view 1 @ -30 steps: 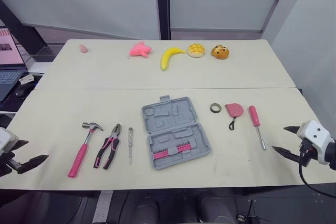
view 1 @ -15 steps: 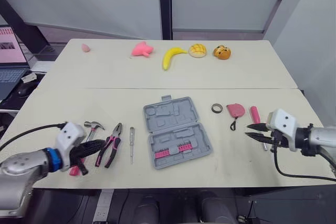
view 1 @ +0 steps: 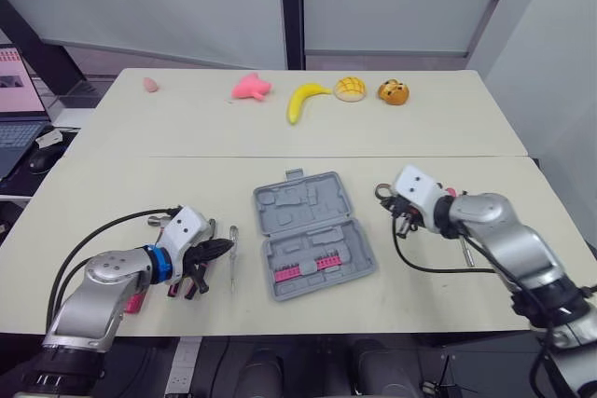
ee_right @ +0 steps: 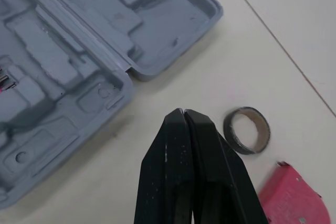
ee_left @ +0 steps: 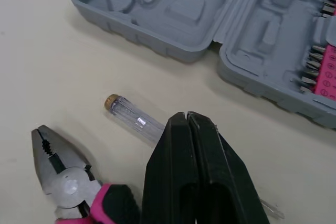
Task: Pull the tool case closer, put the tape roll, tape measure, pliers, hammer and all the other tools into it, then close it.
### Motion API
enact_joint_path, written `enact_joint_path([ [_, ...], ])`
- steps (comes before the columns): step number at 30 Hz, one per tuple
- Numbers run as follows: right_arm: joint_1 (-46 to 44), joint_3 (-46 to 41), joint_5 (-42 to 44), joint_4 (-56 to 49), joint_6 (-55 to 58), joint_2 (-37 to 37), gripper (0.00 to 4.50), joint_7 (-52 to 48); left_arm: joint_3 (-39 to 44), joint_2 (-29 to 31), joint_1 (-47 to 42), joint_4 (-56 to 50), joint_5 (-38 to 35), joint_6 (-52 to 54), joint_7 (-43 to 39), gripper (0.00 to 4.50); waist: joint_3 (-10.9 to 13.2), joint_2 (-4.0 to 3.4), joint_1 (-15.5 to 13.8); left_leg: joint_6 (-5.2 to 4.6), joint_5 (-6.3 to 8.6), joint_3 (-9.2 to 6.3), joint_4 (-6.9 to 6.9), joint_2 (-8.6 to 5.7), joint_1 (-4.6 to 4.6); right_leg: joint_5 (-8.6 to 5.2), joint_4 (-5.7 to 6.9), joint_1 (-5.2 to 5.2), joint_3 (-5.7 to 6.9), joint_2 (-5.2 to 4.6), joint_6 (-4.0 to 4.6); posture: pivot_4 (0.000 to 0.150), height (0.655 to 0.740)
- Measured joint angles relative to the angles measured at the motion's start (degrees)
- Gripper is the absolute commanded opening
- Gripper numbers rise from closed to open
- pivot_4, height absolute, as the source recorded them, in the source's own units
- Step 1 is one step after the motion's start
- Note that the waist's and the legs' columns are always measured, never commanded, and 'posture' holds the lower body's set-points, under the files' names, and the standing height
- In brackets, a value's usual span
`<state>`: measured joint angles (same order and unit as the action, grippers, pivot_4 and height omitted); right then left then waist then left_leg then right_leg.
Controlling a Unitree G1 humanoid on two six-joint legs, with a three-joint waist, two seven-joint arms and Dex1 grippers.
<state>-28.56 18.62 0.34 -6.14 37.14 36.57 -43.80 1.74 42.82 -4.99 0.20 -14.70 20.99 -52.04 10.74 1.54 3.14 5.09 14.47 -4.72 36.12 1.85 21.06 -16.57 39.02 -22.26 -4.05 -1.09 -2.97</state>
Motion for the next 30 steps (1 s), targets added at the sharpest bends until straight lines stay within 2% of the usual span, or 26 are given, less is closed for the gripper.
enact_joint_path([
  [6,-6.3,3.8,-3.7,14.0,-4.7,-5.5,0.02,0.0,-4.6,-1.8,-4.8,4.6,2.8,-0.3,-1.1,0.00,0.0,0.00,0.1,0.00,0.00,-0.02,0.00,-0.02,0.02,0.01,0.00,-0.02,0.02,-0.01,0.01,0.150,0.7255],
  [15,-11.1,5.9,-6.2,28.6,-10.7,-10.9,0.02,-2.3,-9.8,-3.8,-9.7,8.3,6.3,-0.7,-2.0,0.00,0.0,0.00,0.2,0.00,0.00,-0.05,-0.01,-0.02,0.04,0.01,0.01,-0.02,0.05,-0.01,0.01,0.150,0.7255],
  [30,-12.3,6.2,-8.1,32.6,-13.1,-13.9,0.02,-6.1,-12.8,-6.1,-14.6,14.6,11.3,-5.7,-2.7,0.00,0.0,-0.02,0.2,-0.01,0.00,-0.08,0.00,-0.03,0.01,0.02,0.05,0.00,0.07,-0.01,0.01,0.150,0.7255],
])
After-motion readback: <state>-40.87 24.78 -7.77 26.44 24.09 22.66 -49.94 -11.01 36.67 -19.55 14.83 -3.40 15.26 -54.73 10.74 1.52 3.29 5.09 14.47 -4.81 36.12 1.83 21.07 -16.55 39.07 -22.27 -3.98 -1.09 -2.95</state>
